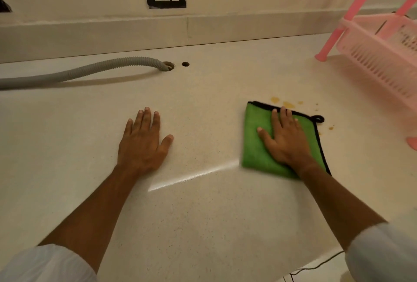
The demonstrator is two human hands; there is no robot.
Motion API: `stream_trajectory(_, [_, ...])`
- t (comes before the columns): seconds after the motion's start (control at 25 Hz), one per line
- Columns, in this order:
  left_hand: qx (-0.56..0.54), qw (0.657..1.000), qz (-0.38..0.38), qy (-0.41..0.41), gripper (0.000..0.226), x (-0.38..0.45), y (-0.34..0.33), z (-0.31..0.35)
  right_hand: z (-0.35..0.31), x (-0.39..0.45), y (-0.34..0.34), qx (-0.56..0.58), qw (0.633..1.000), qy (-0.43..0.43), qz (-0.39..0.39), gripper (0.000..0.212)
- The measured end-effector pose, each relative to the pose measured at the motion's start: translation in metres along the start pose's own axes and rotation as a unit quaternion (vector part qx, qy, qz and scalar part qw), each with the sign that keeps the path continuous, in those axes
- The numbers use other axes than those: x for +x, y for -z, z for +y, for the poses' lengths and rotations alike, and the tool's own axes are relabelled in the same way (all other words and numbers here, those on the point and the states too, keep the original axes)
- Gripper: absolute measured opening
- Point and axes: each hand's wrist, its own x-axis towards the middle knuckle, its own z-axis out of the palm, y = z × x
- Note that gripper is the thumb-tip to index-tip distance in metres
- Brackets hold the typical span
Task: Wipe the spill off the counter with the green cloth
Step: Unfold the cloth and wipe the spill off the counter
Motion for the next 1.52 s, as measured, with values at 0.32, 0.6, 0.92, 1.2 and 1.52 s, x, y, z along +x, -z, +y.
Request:
stream_trajectory(0.32, [-0.006, 1.000, 0.010, -0.006, 0.086, 0.001, 0.000, -0.002, -0.010, -0.006, 0.001, 0.024, 0.984, 0.174, -0.016, 0.083])
stream_trajectory(0.6, [-0.008, 1.000, -0.010, 0.001, 0.077, 0.000, 0.005, 0.001, 0.033, -0.023, 0.011, 0.053, 0.995, 0.088, 0.005, 0.065])
stream_trajectory(0.92, [-0.035, 0.998, -0.001, -0.052, 0.081, 0.016, 0.010, 0.056, 0.040, -0.021, 0.001, 0.051, 0.996, -0.075, 0.026, 0.060])
stream_trajectory(1.2, [-0.025, 0.998, 0.012, -0.062, 0.087, 0.016, -0.007, 0.076, 0.055, 0.039, 0.003, 0.021, 0.995, -0.094, -0.002, 0.108])
stream_trajectory(1.52, [-0.034, 0.997, 0.017, -0.071, 0.088, 0.019, -0.007, 0.072, 0.045, 0.035, 0.004, 0.009, 0.999, 0.032, -0.020, 0.080])
